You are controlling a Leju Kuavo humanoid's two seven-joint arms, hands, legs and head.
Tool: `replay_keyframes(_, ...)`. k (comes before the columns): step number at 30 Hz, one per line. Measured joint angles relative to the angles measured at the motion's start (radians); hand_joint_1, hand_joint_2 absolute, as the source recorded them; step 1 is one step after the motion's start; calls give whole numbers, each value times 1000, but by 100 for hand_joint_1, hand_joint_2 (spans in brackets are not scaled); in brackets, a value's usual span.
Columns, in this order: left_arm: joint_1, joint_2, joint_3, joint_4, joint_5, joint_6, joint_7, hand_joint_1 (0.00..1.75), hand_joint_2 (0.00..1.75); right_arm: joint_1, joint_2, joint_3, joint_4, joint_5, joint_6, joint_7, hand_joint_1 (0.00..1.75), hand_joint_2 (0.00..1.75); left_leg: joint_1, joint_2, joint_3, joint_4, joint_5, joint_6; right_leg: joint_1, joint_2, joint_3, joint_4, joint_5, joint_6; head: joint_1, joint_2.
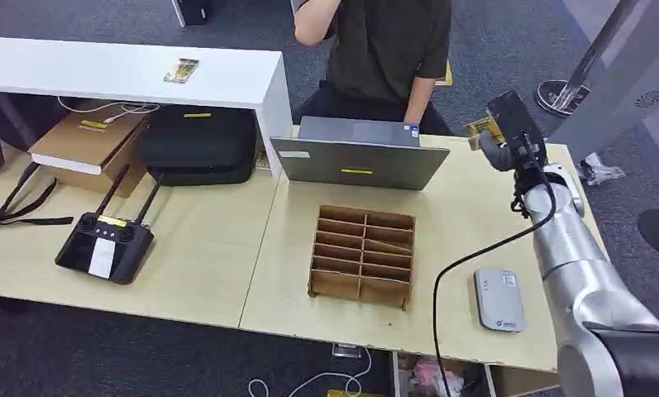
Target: Pass the card to the sensor for recognition and then transmit it.
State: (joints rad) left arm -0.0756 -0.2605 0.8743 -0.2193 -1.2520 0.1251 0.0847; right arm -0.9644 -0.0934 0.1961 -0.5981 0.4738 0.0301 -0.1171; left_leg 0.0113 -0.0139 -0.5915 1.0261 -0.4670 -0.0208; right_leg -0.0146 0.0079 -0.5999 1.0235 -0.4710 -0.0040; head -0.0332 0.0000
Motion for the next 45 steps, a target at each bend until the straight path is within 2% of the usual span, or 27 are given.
replay_keyframes(5,3,1,4,0,13,10,-3,0,0,41,-32,-15,-19,-15,2,-4,175,175,0,0,0,0,0,0,0,0,0,0,0,0,0,0)
replay_keyframes(15,4,3,15,0,32,21,-15,0,0,102,-59,-32,-45,-47,3,-24,175,175,0,0,0,0,0,0,0,0,0,0,0,0,0,0)
replay_keyframes(21,4,4,28,0,46,24,-19,0,0,150,-68,-53,-91,-55,-50,-32,175,175,0,0,0,0,0,0,0,0,0,0,0,0,0,0)
replay_keyframes(24,5,4,31,0,51,24,-19,0,0,186,-73,-71,-129,-48,-76,-19,175,175,0,0,0,0,0,0,0,0,0,0,0,0,0,0)
replay_keyframes(37,6,4,42,0,62,24,-19,0,0,363,-103,-162,-345,-19,-106,31,175,175,0,0,0,0,-1,1,0,-1,0,0,0,0,0,0)
replay_keyframes(41,7,4,48,0,64,19,-19,0,0,426,-106,-182,-405,13,-58,82,175,175,0,0,0,0,-1,1,0,-1,0,0,0,0,0,0)
replay_keyframes(45,7,4,48,0,60,19,-12,0,0,486,-108,-202,-434,26,-32,95,175,175,0,0,0,0,-1,1,0,-1,0,0,0,0,0,0)
